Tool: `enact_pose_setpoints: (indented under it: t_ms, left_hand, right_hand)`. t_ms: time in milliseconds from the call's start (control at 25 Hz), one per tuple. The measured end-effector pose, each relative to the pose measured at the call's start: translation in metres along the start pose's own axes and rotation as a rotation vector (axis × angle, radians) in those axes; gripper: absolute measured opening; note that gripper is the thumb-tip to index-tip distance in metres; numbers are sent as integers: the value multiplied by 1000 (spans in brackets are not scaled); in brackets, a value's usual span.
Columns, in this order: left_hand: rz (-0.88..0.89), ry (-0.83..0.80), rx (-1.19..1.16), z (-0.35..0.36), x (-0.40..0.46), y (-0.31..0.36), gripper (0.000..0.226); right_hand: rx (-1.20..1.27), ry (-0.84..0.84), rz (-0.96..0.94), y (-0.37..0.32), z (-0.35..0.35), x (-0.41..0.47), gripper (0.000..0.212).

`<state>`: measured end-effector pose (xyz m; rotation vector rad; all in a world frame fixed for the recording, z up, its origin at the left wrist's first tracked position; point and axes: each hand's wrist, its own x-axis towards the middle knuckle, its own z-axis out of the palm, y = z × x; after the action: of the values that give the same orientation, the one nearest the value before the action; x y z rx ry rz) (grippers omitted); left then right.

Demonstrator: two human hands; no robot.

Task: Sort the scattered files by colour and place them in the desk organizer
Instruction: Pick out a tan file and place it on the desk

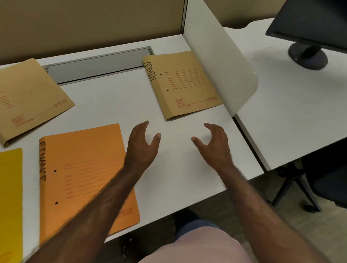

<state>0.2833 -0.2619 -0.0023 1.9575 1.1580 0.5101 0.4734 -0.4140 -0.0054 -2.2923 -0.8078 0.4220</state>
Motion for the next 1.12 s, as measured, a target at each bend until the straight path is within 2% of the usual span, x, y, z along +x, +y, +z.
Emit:
enact_pose_setpoints:
  t_ms: [320,480,600,800,1120]
  left_hand:
    - [-232,-5,-64,59,84,31,71]
    - [-314,16,-67,68,112,39,71]
    - [-354,26,-57,71,124,38,68]
    - [-384,28,-142,74,134,39,60]
    - [-595,-22,-347,65,150,44,65]
  right_hand:
    - [12,57,8,23,-17,120,74]
    - [-21,5,-25,29,-15,158,80]
    - [-58,-23,-37,33,-9,173,83]
    - [-66,35,4,34,0,177,75]
    - [-158,-48,-66,36,-3,178,68]
